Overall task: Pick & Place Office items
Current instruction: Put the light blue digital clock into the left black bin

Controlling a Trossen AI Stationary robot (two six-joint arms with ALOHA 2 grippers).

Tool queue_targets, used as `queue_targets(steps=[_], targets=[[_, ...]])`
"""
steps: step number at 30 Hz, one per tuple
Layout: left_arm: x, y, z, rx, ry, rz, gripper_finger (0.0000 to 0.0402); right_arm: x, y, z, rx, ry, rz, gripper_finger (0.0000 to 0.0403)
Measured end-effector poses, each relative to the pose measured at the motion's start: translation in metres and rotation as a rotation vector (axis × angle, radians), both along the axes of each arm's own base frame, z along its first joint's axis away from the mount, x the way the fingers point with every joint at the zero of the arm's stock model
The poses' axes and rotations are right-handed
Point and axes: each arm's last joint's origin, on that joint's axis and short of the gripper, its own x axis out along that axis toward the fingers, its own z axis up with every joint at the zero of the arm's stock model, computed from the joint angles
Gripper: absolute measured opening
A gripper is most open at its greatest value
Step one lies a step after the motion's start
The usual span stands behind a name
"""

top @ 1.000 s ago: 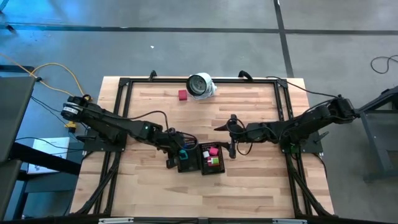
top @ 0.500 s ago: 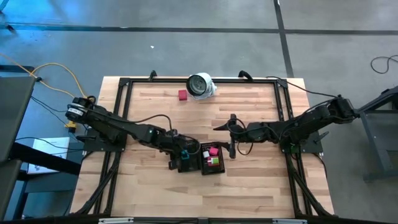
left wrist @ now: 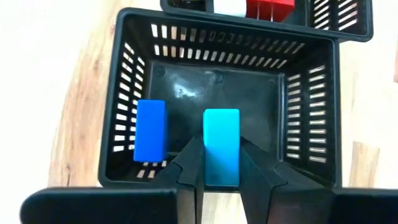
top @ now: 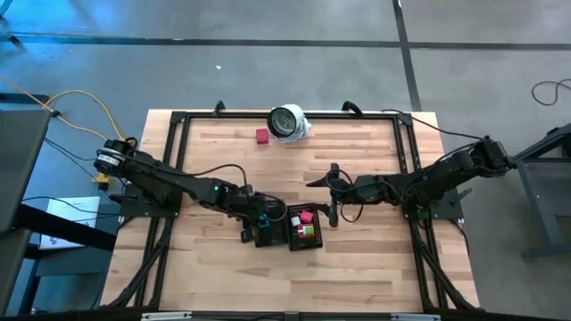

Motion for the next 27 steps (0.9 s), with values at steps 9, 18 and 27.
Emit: queue_targets(steps=[9, 18, 27], targets=[[-0.0002, -0.0006, -0.0001, -0.02, 0.005, -0.002, 0.0074, 0.0, 0.0, 0.0, 0.0, 0.0, 0.0, 0.0261], [-0.0002, -0.0007, -0.0001, -0.023, 0.006, -0.004, 0.0079, 0.0, 0.0, 0.0001, 0.001, 0.0, 0.0, 0.0261], [0.001, -0.001, 0.0007, -0.027, -0.009, -0.005, 0.0081, 0.0, 0.0, 0.0001, 0.001, 0.0, 0.001, 0.0261]])
